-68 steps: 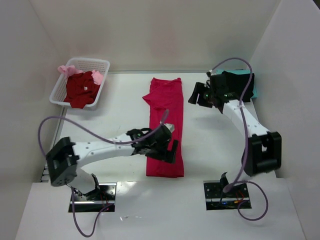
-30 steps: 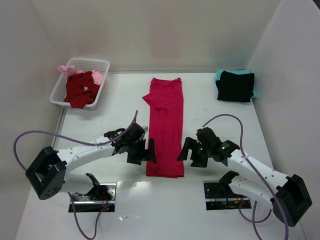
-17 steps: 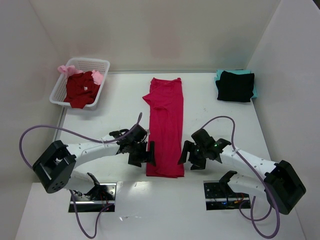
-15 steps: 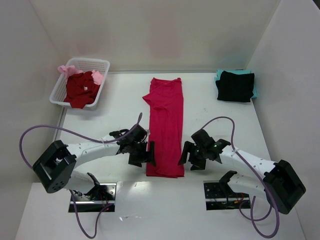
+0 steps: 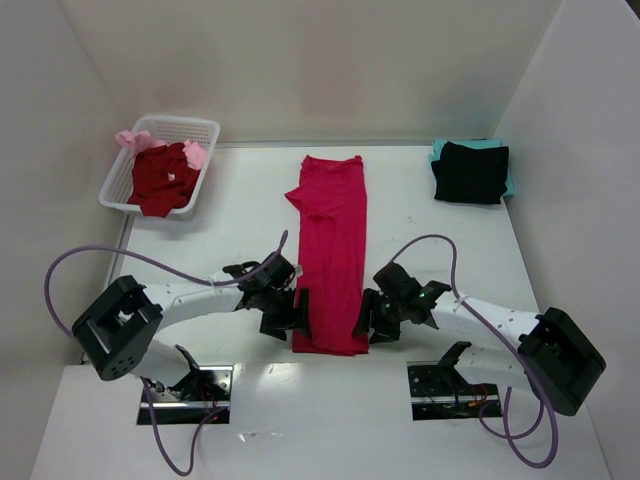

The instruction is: Fold and stack the t-shirts

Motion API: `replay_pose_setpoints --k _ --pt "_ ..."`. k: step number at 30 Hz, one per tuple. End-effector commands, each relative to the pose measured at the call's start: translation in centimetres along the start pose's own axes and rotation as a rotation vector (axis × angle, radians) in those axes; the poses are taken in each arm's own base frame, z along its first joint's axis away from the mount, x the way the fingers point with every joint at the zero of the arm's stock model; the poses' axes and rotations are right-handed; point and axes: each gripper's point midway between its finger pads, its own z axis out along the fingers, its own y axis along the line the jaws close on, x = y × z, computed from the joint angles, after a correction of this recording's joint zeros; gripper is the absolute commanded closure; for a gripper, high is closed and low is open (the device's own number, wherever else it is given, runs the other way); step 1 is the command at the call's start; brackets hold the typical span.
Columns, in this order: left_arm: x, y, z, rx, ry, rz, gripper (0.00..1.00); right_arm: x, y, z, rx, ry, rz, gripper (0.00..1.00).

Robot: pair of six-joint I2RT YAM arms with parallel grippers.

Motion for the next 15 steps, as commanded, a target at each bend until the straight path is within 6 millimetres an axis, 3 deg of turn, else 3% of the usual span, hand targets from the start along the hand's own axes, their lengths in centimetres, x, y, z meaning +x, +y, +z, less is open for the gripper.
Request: replay_pose_setpoints --k 1,8,15 --pt "0.5 0.1 0.7 0.014 0.035 0.024 0.21 0.2 0.1 0.4 0.01 -0.001 -0.014 0.41" --pt "1.7 -0.3 1.7 0.009 0.054 0.025 0.28 1.1 -0.5 0.5 0.01 0.019 0.0 0.59" --pt "2.1 -0.2 1.9 0.014 0.054 0.014 0.45 1.4 -0.1 0.4 -0.012 0.021 0.006 0.7"
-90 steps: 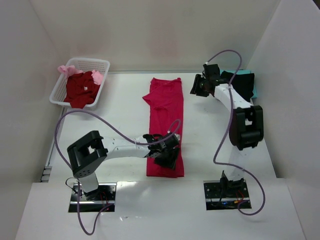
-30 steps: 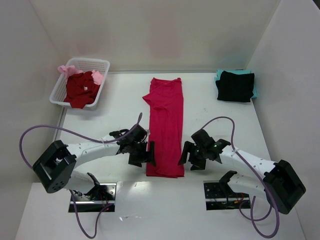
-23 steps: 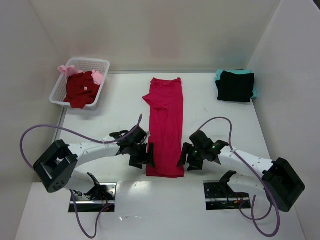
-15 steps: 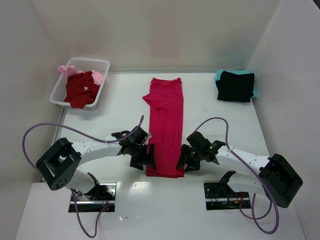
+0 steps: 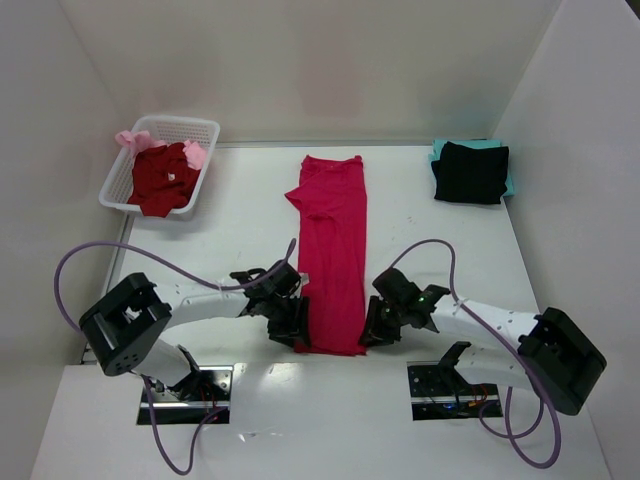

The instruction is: Fold and stack the t-shirts

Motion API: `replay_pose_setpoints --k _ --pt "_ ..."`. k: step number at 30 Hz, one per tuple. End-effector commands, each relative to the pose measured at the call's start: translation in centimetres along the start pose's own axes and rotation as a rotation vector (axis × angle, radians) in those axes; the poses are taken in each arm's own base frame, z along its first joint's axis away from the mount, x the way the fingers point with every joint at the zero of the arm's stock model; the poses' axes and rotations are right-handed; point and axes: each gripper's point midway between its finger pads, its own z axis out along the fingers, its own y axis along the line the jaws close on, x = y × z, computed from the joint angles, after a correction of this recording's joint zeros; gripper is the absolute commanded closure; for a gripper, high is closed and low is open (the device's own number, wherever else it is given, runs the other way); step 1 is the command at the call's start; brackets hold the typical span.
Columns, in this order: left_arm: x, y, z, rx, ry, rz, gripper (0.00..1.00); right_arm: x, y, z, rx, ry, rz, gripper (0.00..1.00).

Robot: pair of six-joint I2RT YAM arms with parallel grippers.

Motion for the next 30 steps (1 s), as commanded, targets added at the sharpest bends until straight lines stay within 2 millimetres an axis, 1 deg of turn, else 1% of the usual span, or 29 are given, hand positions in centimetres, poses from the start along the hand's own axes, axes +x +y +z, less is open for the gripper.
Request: replay_pose_setpoints --k 1,2,3,5,6,7,8,9,11,12,13,15,16,17,18,19,20,22,23,24,25,26,27,28,29,30 --pt "0.4 0.4 0.5 -0.012 -0.002 -0.006 0.47 0.1 0.7 -0.2 -0.033 -0.013 -0.001 0.72" --pt "0.4 0.4 0.5 -0.012 -0.002 -0.006 0.48 0.3 0.3 -0.1 -0.025 -0.008 0.001 0.74" --pt "0.4 0.4 0.5 -0.012 -0.002 -0.006 0.48 0.3 0.3 -0.1 -0.025 -0.008 0.001 0.74" --pt "0.8 0.8 0.8 -0.03 0.008 -0.014 0.52 0.2 0.6 -0.3 -0.04 -0.018 -0.004 0.75" --pt "0.7 0.7 0.9 -0.023 0.001 -0.01 0.54 0.2 0.6 -0.3 -0.04 -0.017 0.006 0.8" --pt "0.7 0.7 0.9 -0.023 0.001 -0.01 0.57 0.0 0.9 -0.3 -0.049 -0.023 0.003 0.83" --pt "0.7 0.7 0.9 -0.023 0.001 -0.01 0.61 0.0 0.9 -0.3 -0.049 -0.023 0.003 0.85" --pt "1.0 0.7 1.1 -0.029 0.011 -0.006 0.64 0.0 0.9 -0.3 -0.049 -0.023 0.012 0.89" --pt "1.0 0.7 1.1 -0.029 0.012 -0.006 0.7 0.0 1.0 -0.4 -0.057 -0.027 0.01 0.94" --pt "1.2 0.6 1.1 -0.029 0.016 0.002 0.72 -0.1 1.2 -0.6 -0.065 -0.032 0.007 0.94" --pt "1.2 0.6 1.1 -0.029 0.016 0.002 0.77 0.1 1.0 -0.6 -0.056 -0.026 0.01 0.95" --pt "1.1 0.4 1.0 -0.029 0.016 0.002 0.85 0.0 1.3 -0.9 -0.063 -0.031 0.008 0.99" --pt "1.0 0.2 0.9 -0.031 0.018 0.001 0.88 -0.1 1.1 -1.0 -0.055 -0.039 0.009 1.0" --pt "1.0 0.4 0.7 -0.04 0.013 0.0 0.94 -0.2 1.4 -1.1 -0.063 -0.043 0.007 1.0" --pt "0.6 0.0 0.3 -0.035 -0.003 0.006 0.96 -0.3 1.6 -1.3 -0.062 -0.043 0.007 1.0" --pt "0.9 0.2 0.3 -0.047 0.007 0.0 0.98 -0.2 1.4 -1.4 -0.058 -0.04 0.008 1.0" --pt "0.6 -0.4 -0.2 -0.034 -0.004 0.006 1.0 -0.4 2.0 -1.6 -0.069 -0.047 0.005 1.0" --pt "0.3 -1.3 -1.2 -0.02 -0.016 0.023 1.0 -0.6 2.5 -2.2 -0.074 -0.05 0.003 1.0" --pt "0.1 -1.4 -1.5 -0.023 -0.028 0.025 1.0 -0.9 3.3 -2.6 -0.093 -0.061 -0.003 1.0" --pt "-0.2 -1.9 -2.2 -0.016 -0.049 0.032 1.0 -1.0 3.6 -3.0 -0.092 -0.061 -0.012 1.0" --pt "0.0 -2.0 -2.7 -0.021 -0.045 0.039 1.0 -1.1 4.0 -3.5 -0.096 -0.063 -0.013 1.0" --pt "-0.6 -2.9 -3.5 -0.007 -0.072 0.049 1.0 -1.8 5.2 -4.4 -0.116 -0.09 -0.02 1.0" --pt "-0.9 -3.8 -4.5 0.017 -0.094 0.061 1.0 -2.2 5.8 -4.9 -0.12 -0.104 -0.031 1.0" --pt "-1.1 -4.0 -5.1 0.012 -0.114 0.064 1.0 -2.4 6.4 -5.4 -0.132 -0.111 -0.035 1.0" --pt "-1.6 -4.6 -5.8 0.027 -0.14 0.073 1.0 -3.1 7.7 -6.4 -0.155 -0.136 -0.042 1.0" --pt "-1.8 -5.0 -6.5 0.037 -0.162 0.08 1.0 -3.6 8.2 -6.6 -0.154 -0.153 -0.053 1.0"
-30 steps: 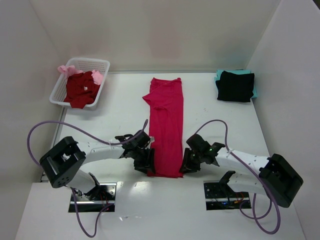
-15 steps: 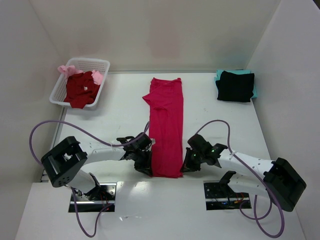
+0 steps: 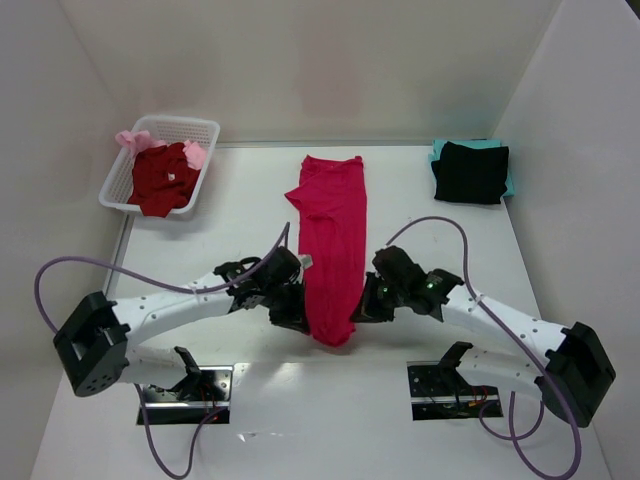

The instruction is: Fold and stack the t-shirts

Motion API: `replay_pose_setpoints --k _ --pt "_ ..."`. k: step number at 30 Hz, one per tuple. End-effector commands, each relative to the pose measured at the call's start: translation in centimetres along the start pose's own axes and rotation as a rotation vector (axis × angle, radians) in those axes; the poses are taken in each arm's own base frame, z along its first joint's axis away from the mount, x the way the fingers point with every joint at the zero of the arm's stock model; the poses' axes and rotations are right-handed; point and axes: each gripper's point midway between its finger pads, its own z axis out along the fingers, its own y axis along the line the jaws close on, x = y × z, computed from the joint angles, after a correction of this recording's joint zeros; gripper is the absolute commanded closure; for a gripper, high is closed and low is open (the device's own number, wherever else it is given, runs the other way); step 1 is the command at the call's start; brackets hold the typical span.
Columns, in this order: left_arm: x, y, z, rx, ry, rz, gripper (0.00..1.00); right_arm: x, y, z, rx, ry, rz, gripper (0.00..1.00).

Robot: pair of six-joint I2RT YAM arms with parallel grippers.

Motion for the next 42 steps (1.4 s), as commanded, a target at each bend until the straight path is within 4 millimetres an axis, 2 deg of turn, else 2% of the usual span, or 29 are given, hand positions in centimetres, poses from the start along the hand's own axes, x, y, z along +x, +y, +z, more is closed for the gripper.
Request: replay_pose_setpoints --k 1,2,4,5,8,10,12,13,16,17,19,21,22,23,24,26,27,29,30,32,33,34,37,38,39,40,42 --pt "-1.6 -2.2 -3.1 0.034 -0.081 0.024 1.0 -1.9 3.6 -2.2 -0.052 -0.069 -0.058 1.0" --pt "-2.5 -2.1 -3.4 0.037 -0.102 0.017 1.0 -2.7 4.8 -2.7 -0.072 -0.093 -0.064 1.0" --pt "-3.3 -2.0 -4.2 0.03 -0.126 0.03 1.0 -3.6 5.3 -2.6 -0.058 -0.116 -0.087 1.0" --pt "-4.3 -2.5 -5.0 0.032 -0.158 0.05 1.0 -4.3 6.1 -2.9 -0.07 -0.131 -0.093 1.0" --pt "-6.4 -2.3 -6.1 0.033 -0.218 0.054 1.0 -6.7 6.4 -3.2 -0.059 -0.191 -0.091 1.0" --pt "-8.4 -1.5 -6.5 0.011 -0.255 0.054 1.0 -8.7 5.6 -3.7 -0.038 -0.251 -0.067 1.0" --pt "-9.6 -0.8 -6.6 -0.008 -0.268 0.061 1.0 -10.5 5.8 -4.3 -0.039 -0.297 -0.074 1.0" --pt "-10.9 -0.9 -7.1 0.006 -0.296 0.056 1.0 -12.0 5.5 -4.8 -0.028 -0.332 -0.054 1.0" --pt "-13.0 -0.4 -6.9 0.013 -0.301 0.071 1.0 -15.0 4.9 -5.3 -0.008 -0.393 -0.046 1.0" --pt "-14.1 -1.0 -7.2 0.028 -0.319 0.087 1.0 -15.9 5.1 -5.3 -0.011 -0.409 -0.049 1.0" --pt "-15.1 -1.0 -6.2 0.033 -0.289 0.116 1.0 -17.2 5.3 -5.5 -0.013 -0.434 -0.061 1.0" --pt "-16.8 -0.5 -5.7 0.018 -0.291 0.109 1.0 -18.6 5.8 -5.3 -0.017 -0.452 -0.064 1.0" --pt "-17.0 -0.7 -5.5 0.026 -0.282 0.119 1.0 -19.2 5.4 -5.0 -0.007 -0.457 -0.065 1.0" --pt "-18.1 -0.1 -5.6 0.02 -0.3 0.117 1.0 -20.3 5.7 -5.4 -0.015 -0.479 -0.057 1.0" --pt "-18.6 0.3 -5.0 0.016 -0.284 0.101 1.0 -20.8 5.2 -4.6 0.001 -0.473 -0.057 1.0" --pt "-20.0 0.5 -5.1 0.017 -0.296 0.12 1.0 -22.2 5.7 -4.6 -0.018 -0.494 -0.061 1.0" --pt "-20.7 1.3 -4.7 0.013 -0.286 0.096 1.0 -22.5 5.4 -3.8 -0.009 -0.485 -0.057 1.0" --pt "-21.7 1.5 -4.6 0.022 -0.286 0.093 1.0 -23.6 5.7 -3.8 -0.01 -0.499 -0.064 1.0" --pt "-23.0 1.7 -4.6 0.022 -0.305 0.097 1.0 -23.8 5.6 -3.4 -0.005 -0.498 -0.077 1.0" --pt "-24.1 1.7 -4.5 0.027 -0.311 0.105 1.0 -24.6 5.7 -2.5 0.001 -0.491 -0.074 1.0" --pt "-24.2 2.1 -3.7 0.022 -0.283 0.117 1.0 -25.4 5.7 -2.5 0.002 -0.502 -0.079 1.0" --pt "-25.5 1.9 -4.1 0.032 -0.303 0.128 0.99 -25.8 5.5 -1.6 0.011 -0.493 -0.075 1.0" --pt "-26.3 3.0 -2.7 0.039 -0.26 0.118 0.97 -27.5 5.2 -1.0 0.018 -0.503 -0.059 1.0" --pt "-27.1 3.1 -2.8 0.039 -0.271 0.114 0.96 -27.6 4.7 0.1 0.032 -0.489 -0.063 1.0" --pt "-27.1 3.5 -1.9 0.044 -0.247 0.105 0.94 -28.2 4.7 0.3 0.036 -0.498 -0.063 1.0" --pt "-27.4 3.7 -1.7 0.05 -0.243 0.097 0.94 -28.5 4.0 0.6 0.049 -0.494 -0.049 1.0" --pt "-28.2 4.4 -1.1 0.045 -0.24 0.083 0.91 -29.9 4.0 1.3 0.043 -0.511 -0.045 1.0"
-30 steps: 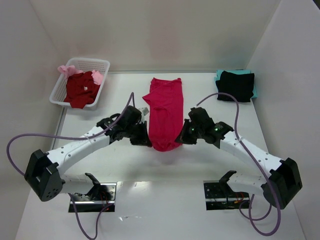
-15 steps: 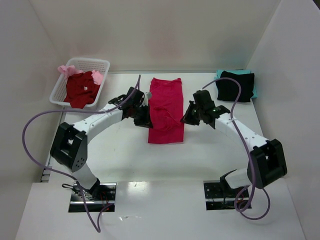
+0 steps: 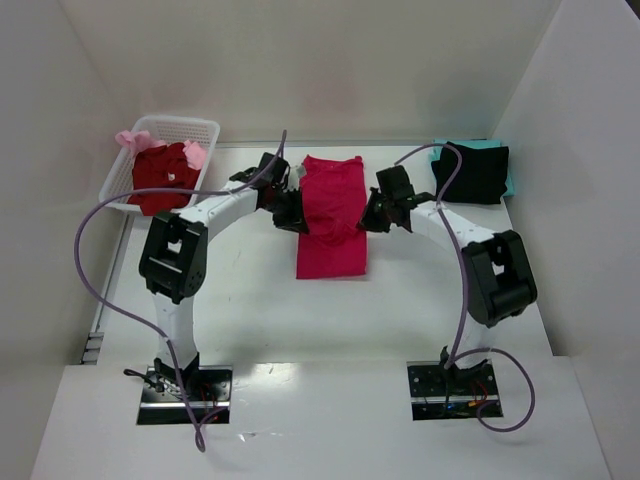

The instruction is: Fold and stack the t-shirts

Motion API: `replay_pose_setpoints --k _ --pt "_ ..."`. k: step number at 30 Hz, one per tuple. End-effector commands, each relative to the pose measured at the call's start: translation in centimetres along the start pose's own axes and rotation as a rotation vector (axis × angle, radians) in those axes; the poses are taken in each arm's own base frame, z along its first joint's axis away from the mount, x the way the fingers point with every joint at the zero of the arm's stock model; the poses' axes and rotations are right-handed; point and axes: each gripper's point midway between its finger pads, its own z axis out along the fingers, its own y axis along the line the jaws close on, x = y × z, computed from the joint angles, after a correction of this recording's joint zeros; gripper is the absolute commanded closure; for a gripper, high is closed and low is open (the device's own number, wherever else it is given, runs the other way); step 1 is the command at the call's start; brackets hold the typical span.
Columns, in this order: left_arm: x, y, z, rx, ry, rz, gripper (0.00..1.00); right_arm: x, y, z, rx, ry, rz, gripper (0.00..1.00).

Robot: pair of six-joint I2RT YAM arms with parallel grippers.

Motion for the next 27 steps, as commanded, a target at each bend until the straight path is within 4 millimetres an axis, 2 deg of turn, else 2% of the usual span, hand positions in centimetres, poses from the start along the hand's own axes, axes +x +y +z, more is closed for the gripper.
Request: replay_pose_setpoints --k 1,3,5,6,7,8,10,12,13,15,17,18,19,22,24,25,27 --pt "-0.9 0.3 0.7 0.033 0.012 0.008 0.9 -4.7 1.3 0.9 -0.044 -0.114 -0.008 1.0" --pt "-1.5 1.3 1.1 0.026 0.004 -0.017 0.83 -5.0 0.8 1.9 -0.028 -0.107 0.001 0.96" --pt "-2.3 1.5 0.8 0.028 -0.018 -0.016 0.78 -5.9 0.2 2.3 -0.017 -0.116 0.016 0.94" --pt "-2.1 1.5 1.1 0.035 -0.007 -0.02 0.75 -6.6 0.2 2.4 -0.021 -0.13 0.021 0.92" --pt "-2.5 1.9 0.9 0.035 -0.02 -0.024 0.7 -6.7 -0.1 2.7 -0.027 -0.124 0.027 0.89" --pt "-2.8 1.3 0.7 0.056 -0.022 -0.019 0.51 -6.8 0.2 2.7 -0.042 -0.123 0.025 0.86" --pt "-3.2 1.6 0.7 0.063 -0.026 -0.015 0.42 -8.0 -0.2 2.8 -0.058 -0.138 0.042 0.78" --pt "-3.7 1.1 0.5 0.079 -0.04 -0.005 0.3 -7.9 -0.2 3.1 -0.067 -0.131 0.042 0.7" --pt "-4.2 0.7 0.4 0.096 -0.052 0.005 0.27 -8.5 0.1 2.9 -0.086 -0.142 0.043 0.67" --pt "-4.5 0.6 0.3 0.099 -0.061 0.02 0.22 -8.2 0.0 3.2 -0.087 -0.129 0.035 0.55" --pt "-5.2 0.7 0.0 0.1 -0.082 0.033 0.19 -8.7 0.8 3.1 -0.129 -0.145 0.013 0.48" --pt "-5.5 0.7 -0.6 0.108 -0.091 0.032 0.19 -9.0 1.0 3.1 -0.135 -0.156 -0.005 0.39" --pt "-5.4 0.6 -0.6 0.119 -0.088 0.046 0.18 -9.6 1.7 2.7 -0.157 -0.166 -0.02 0.37" --pt "-6.3 -0.5 -2.3 0.158 -0.118 0.075 0.16 -10.5 2.4 2.2 -0.167 -0.187 -0.058 0.37" --pt "-6.2 -1.2 -3.4 0.177 -0.137 0.103 0.16 -10.9 3.2 0.8 -0.192 -0.202 -0.076 0.37" --pt "-5.3 -1.1 -3.4 0.181 -0.121 0.107 0.16 -10.4 3.1 0.5 -0.196 -0.194 -0.089 0.44" --pt "-5.3 -1.7 -4.2 0.201 -0.151 0.13 0.16 -10.4 4.0 -0.9 -0.247 -0.217 -0.118 0.53"
